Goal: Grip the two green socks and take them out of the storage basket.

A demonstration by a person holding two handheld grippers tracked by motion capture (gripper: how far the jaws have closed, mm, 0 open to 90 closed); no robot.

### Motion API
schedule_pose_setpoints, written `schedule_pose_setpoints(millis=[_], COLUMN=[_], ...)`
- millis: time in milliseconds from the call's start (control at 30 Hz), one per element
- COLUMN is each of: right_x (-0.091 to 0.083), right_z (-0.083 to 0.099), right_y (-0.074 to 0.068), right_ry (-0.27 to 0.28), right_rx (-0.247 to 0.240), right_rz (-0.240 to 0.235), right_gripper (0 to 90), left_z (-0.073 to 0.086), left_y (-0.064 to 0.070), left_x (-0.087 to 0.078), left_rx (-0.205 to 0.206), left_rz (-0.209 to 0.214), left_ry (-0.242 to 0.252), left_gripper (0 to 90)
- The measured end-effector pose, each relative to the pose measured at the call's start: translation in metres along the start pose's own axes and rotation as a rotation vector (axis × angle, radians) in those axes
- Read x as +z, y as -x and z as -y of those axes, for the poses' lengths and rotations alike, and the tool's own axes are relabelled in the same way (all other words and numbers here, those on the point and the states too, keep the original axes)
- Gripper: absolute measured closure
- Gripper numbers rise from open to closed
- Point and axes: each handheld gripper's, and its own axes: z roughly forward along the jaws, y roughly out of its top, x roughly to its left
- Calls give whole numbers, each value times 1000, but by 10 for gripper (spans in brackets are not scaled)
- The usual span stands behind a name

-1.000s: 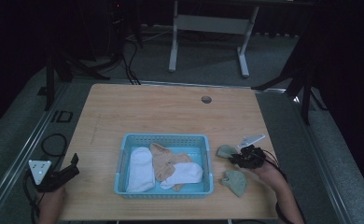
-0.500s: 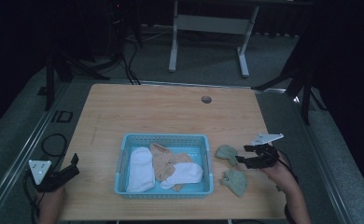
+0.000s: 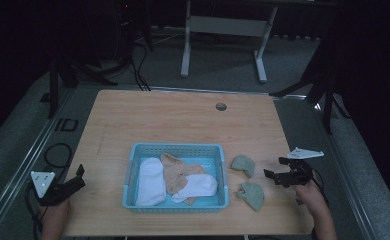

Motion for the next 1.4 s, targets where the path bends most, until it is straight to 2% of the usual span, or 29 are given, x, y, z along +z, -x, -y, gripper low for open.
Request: schedule_pose_setpoints(millis=[233,400,600,733,1067,1233,1400], right_x=[-5,-7,-11,-12,-17,-20,-23], right_z=[22,37,53,64,79,83,86], right_y=[10,16,22,24,20,16,11], right_ry=[95,115,149,151,205,250,309], right_rx=[85,124,200,229,263,267,244], right_rz=[64,121,207,240,306,360,380], right_gripper=[123,123,124,125,127,133,134], left_z=[0,0,0,0,0,0,0], left_y=[0,0,0,0,0,1,1], left_x=[0,0,0,0,0,0,0], left_rx=[0,0,1,1,6,7,9], left_rz=[1,1,1,1,-1,-2,-1], left_ry=[-1,-1,-1,-1,0,1,0], left_gripper=[7,7,7,7,7,7,7])
